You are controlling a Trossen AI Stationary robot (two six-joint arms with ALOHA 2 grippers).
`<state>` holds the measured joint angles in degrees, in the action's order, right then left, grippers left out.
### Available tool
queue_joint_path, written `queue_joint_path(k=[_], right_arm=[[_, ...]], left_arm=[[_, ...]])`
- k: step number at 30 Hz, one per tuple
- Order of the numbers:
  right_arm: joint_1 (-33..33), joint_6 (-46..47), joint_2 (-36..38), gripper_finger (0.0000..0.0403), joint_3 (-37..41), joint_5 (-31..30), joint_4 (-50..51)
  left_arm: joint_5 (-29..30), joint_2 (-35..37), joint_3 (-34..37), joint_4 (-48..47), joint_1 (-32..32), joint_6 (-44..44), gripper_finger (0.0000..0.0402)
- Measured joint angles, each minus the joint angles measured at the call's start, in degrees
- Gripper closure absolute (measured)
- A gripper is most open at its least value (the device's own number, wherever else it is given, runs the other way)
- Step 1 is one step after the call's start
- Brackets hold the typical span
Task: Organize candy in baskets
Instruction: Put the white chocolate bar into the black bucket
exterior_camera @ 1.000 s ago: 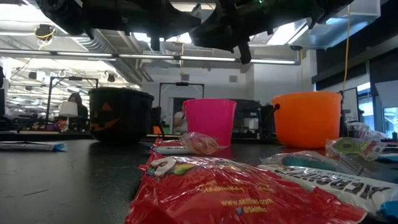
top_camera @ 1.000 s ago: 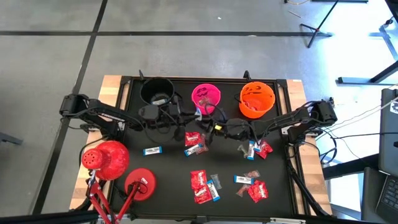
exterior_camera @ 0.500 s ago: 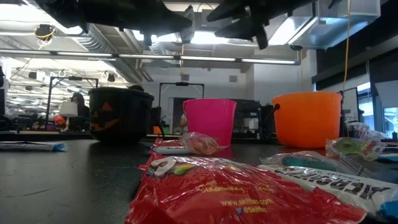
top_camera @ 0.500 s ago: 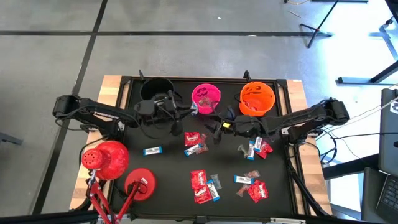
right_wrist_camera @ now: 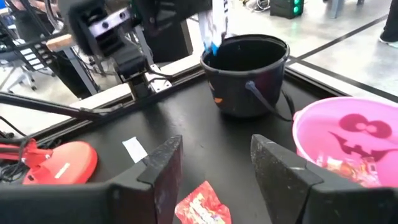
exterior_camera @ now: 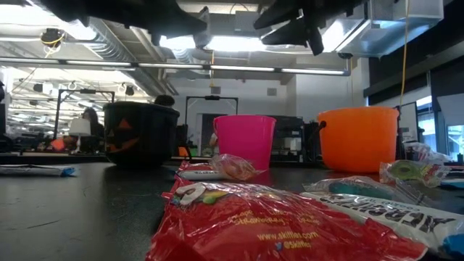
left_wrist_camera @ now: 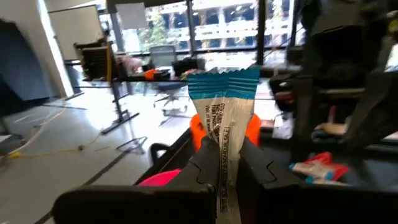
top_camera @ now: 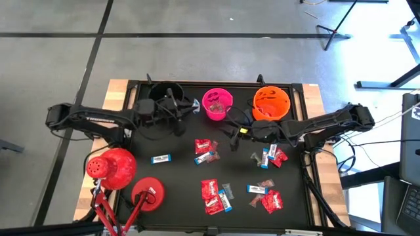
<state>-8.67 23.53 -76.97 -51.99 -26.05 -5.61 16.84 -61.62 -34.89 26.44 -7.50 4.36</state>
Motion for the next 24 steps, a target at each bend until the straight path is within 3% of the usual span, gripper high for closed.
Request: queue_joint_path(k=[4,17,24], right_arm=[[0.0,0.0,0.0,0.0217,0.0,0.0,1.7],[-0.9,0.0,0.5,0.0217,0.0,-0.1,3.5],[-3.3,-2.6,4.3,0.0217,0.0,-4.3,5.5]], left_arm=[[3.3,4.6,0.0,-5.6,-0.8,0.9,0.039],[5.2,14.2,0.0,-19.4,-4.3,0.3,0.039],[5.2,16.6,0.0,-21.9,-5.2,-0.3,0.039]])
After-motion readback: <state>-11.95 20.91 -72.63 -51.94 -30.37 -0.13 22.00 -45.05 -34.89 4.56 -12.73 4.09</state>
